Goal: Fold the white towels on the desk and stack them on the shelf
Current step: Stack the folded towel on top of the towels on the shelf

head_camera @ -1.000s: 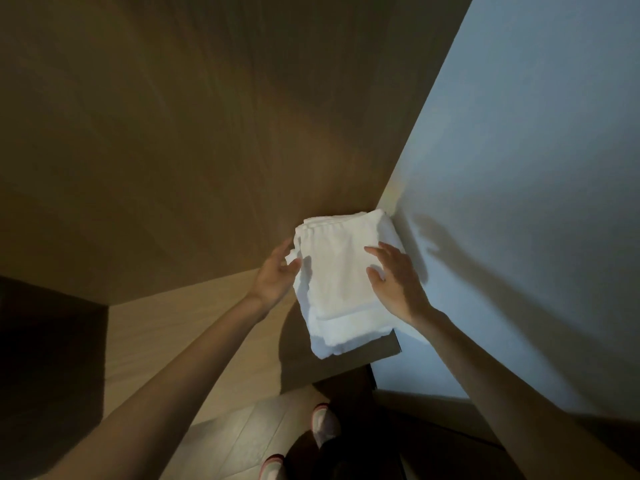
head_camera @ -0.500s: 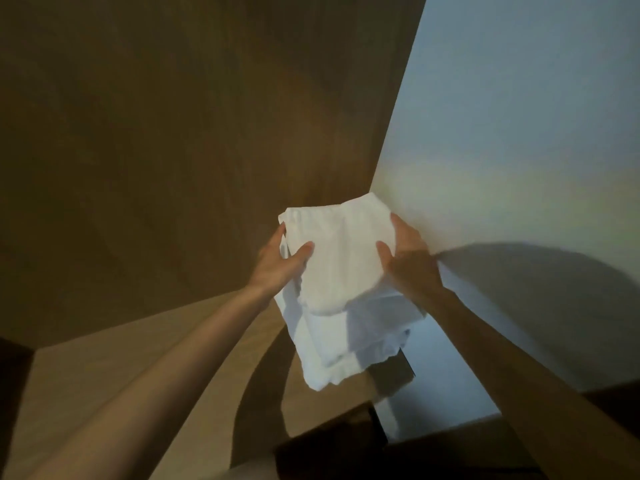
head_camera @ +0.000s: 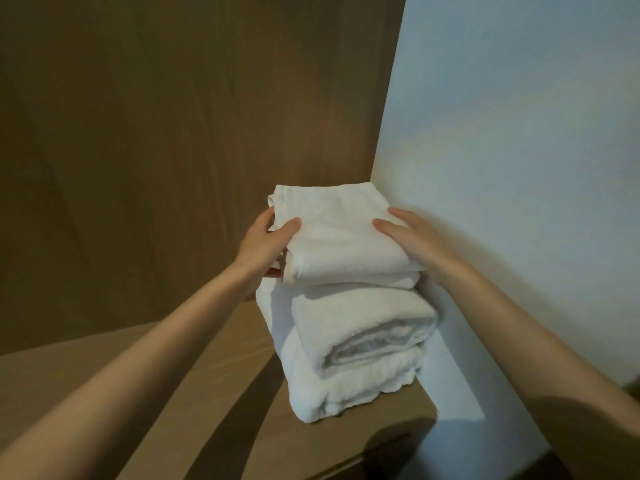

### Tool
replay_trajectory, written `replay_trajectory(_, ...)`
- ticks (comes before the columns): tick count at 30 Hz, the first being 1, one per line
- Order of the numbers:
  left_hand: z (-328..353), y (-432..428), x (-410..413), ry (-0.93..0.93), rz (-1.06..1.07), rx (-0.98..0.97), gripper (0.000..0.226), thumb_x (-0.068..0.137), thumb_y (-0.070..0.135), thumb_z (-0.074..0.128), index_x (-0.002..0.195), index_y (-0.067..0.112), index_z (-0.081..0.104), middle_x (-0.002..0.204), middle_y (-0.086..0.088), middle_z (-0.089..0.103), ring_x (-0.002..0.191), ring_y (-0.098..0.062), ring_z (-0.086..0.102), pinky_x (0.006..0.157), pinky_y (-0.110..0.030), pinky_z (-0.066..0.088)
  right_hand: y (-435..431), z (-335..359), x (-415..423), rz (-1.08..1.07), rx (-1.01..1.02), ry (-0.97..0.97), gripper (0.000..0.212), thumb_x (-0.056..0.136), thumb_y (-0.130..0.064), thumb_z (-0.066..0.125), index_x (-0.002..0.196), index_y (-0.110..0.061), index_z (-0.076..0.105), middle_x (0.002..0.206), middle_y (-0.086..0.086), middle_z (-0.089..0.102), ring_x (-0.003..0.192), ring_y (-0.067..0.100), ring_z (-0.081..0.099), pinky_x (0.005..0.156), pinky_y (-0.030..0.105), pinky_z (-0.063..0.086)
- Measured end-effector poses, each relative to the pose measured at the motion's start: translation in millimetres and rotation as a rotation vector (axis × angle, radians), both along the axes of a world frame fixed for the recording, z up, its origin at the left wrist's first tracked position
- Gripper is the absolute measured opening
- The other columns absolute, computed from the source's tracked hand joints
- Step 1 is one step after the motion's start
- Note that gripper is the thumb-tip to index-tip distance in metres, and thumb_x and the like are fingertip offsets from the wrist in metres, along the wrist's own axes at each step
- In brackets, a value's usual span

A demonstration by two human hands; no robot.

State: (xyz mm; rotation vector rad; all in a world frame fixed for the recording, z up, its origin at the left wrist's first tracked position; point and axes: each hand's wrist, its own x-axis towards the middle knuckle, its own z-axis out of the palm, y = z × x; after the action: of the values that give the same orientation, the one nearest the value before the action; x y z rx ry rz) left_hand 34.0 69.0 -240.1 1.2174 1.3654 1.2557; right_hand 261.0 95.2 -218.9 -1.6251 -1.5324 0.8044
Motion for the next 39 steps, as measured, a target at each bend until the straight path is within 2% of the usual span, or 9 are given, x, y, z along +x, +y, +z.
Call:
replay_trajectory(3,-3,-1,1,0.033,0.032,0.044,0.041,0.092,0.038,0.055,0.131,0.028,0.046,0.126,0.0,0.058,0.103,-0.025,0.061,0.068,-0.035,0.056,0,-6,-2,-0.06,0.121,-0.038,0.056,0.082,-0.048,0.064,0.134,-0.031,0.049,0.145,-0.005,0.042,0.132,0.019,0.041,0.103,0.029,0.032)
replay_trajectory(8,4,-7,3,-0.039,0.065,0.033,0.043,0.093,0.03,0.055,0.134,0.02,0.046,0.126,-0.011,0.058,0.082,-0.023,0.059,0.055,-0.029,0.047,-6,16,-10,-0.113,0.316,-0.103,0.045,0.074,-0.036,0.076,0.117,-0.024,0.065,0.131,-0.002,0.059,0.12,0.016,0.053,0.097,0.025,0.039)
replay_trajectory(13,17,-19,16,-0.136,0.133,0.1,0.038,0.095,0.029,0.052,0.132,0.022,0.047,0.126,-0.01,0.059,0.101,-0.031,0.062,0.048,-0.025,0.049,-3,55,-7,-0.089,0.378,-0.115,0.042,0.072,-0.032,0.079,0.111,-0.022,0.069,0.127,-0.002,0.062,0.117,0.015,0.056,0.095,0.023,0.041)
replay_trajectory(19,1,-33,21,-0.061,-0.009,-0.034,0.038,0.094,0.04,0.051,0.13,0.03,0.042,0.119,0.0,0.06,0.093,-0.022,0.061,0.063,-0.03,0.052,-2,16,5,0.035,0.218,-0.354,0.037,0.087,-0.038,0.061,0.121,-0.022,0.06,0.134,0.001,0.056,0.122,0.021,0.052,0.094,0.028,0.038)
replay_trajectory(24,8,-30,11,0.24,0.088,0.087,0.039,0.09,0.044,0.054,0.123,0.023,0.054,0.117,0.003,0.061,0.106,-0.021,0.059,0.087,-0.039,0.051,-4,13,8,0.068,0.154,-0.497,0.042,0.096,-0.039,0.04,0.136,-0.026,0.044,0.142,0.006,0.048,0.128,0.028,0.045,0.099,0.034,0.037)
replay_trajectory(25,10,-30,10,0.282,0.082,0.091,0.038,0.09,0.043,0.054,0.12,0.021,0.056,0.113,0.002,0.063,0.101,-0.02,0.06,0.085,-0.038,0.052,-4,17,8,0.091,0.113,-0.565,0.044,0.098,-0.039,0.037,0.14,-0.026,0.039,0.144,0.008,0.045,0.13,0.03,0.043,0.102,0.035,0.035)
replay_trajectory(28,17,-32,14,0.356,-0.015,0.053,0.031,0.095,0.038,0.046,0.116,0.016,0.052,0.089,0.004,0.059,0.078,-0.013,0.056,0.061,-0.025,0.047,-4,23,8,0.129,0.019,-0.677,0.048,0.099,-0.041,0.03,0.145,-0.03,0.028,0.147,0.013,0.04,0.131,0.034,0.04,0.105,0.04,0.033)
replay_trajectory(33,35,-28,20,0.327,0.055,0.056,0.028,0.097,0.027,0.047,0.119,0.01,0.047,0.102,-0.004,0.057,0.076,-0.012,0.058,0.046,-0.018,0.052,-7,29,6,0.116,0.149,-0.709,0.042,0.098,-0.035,0.035,0.139,-0.028,0.038,0.137,0.015,0.049,0.121,0.034,0.048,0.096,0.038,0.039)
replay_trajectory(39,49,-16,18,0.383,0.098,0.103,0.033,0.096,0.028,0.048,0.123,0.009,0.05,0.094,-0.002,0.058,0.073,-0.013,0.059,0.051,-0.02,0.053,-6,53,7,0.052,0.346,-0.555,0.033,0.095,-0.021,0.043,0.127,-0.021,0.053,0.134,0.014,0.053,0.118,0.033,0.051,0.095,0.033,0.039)
